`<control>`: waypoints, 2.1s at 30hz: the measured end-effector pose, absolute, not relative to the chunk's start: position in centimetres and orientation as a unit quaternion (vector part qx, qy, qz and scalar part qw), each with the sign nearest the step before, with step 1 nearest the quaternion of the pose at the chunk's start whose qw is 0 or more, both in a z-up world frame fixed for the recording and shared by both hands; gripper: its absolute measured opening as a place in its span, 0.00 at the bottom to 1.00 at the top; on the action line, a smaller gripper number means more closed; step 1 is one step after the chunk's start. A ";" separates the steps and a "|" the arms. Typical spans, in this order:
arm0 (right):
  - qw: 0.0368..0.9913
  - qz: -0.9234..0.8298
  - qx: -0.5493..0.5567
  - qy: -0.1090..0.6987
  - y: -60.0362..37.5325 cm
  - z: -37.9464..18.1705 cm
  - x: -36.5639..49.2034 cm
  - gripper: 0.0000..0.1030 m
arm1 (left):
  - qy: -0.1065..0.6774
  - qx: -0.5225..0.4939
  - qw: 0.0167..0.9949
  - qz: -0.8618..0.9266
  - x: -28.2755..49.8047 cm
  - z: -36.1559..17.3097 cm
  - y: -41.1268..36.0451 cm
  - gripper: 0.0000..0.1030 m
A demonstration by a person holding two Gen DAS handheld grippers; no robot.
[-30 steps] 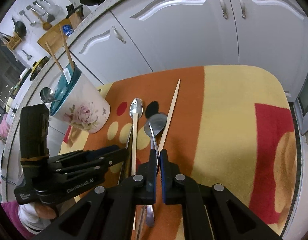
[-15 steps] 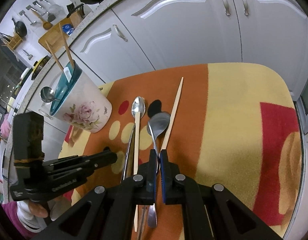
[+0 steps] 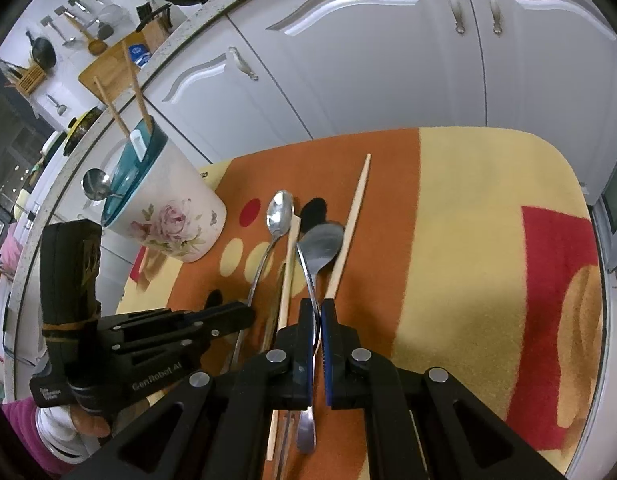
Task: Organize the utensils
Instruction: 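Grasp a metal spoon with the left gripper while the right gripper grasps the metal fork, then lift the spoon and the fork up toward the floral cup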
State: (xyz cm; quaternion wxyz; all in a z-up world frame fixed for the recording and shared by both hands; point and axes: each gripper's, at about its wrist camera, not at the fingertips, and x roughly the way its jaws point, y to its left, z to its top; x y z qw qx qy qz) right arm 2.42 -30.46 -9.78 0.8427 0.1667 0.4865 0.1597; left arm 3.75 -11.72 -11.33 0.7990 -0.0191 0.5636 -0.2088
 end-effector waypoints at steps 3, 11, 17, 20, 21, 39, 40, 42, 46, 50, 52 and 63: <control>0.843 0.165 0.162 0.485 -30.3 -9.6 2.4 0.03 | 0.566 -0.010 0.796 -0.213 2.3 -11.3 -10.2 0.03; 0.836 0.168 0.178 0.492 -30.5 -10.7 2.8 0.03 | 0.579 0.002 0.781 -0.233 -0.7 -10.9 -8.5 0.04; 0.829 0.177 0.191 0.495 -30.7 -11.2 3.2 0.03 | 0.539 -0.032 0.811 -0.226 1.9 -9.1 -8.3 0.34; 0.828 0.176 0.192 0.497 -31.0 -11.3 3.1 0.03 | 0.521 -0.011 0.829 -0.202 3.2 -9.2 -9.0 0.34; 0.828 0.175 0.192 0.498 -31.1 -11.3 3.1 0.03 | 0.515 -0.006 0.834 -0.199 3.5 -9.2 -9.2 0.34; 0.823 0.178 0.191 0.505 -31.2 -12.1 3.3 0.03 | 0.510 0.032 0.835 -0.203 5.4 -10.7 -12.4 0.08; 0.823 0.178 0.191 0.505 -31.2 -12.1 3.3 0.03 | 0.508 0.034 0.835 -0.210 5.2 -10.6 -12.4 0.07; 0.823 0.179 0.191 0.504 -31.2 -12.0 3.1 0.03 | 0.510 0.033 0.832 -0.218 5.2 -10.4 -12.7 0.04; 0.824 0.178 0.188 0.504 -31.4 -11.9 3.1 0.03 | 0.518 0.022 0.826 -0.220 5.7 -10.4 -12.6 0.04; 0.825 0.178 0.186 0.502 -31.5 -11.8 3.0 0.03 | 0.516 0.033 0.826 -0.224 5.4 -10.3 -13.3 0.03; 0.828 0.177 0.182 0.499 -31.4 -11.5 2.7 0.03 | 0.513 0.033 0.826 -0.232 5.1 -9.6 -13.1 0.03; 0.862 0.188 0.146 0.447 -30.4 -6.3 0.5 0.03 | 0.477 -0.006 0.841 -0.253 2.4 -5.0 -9.4 0.02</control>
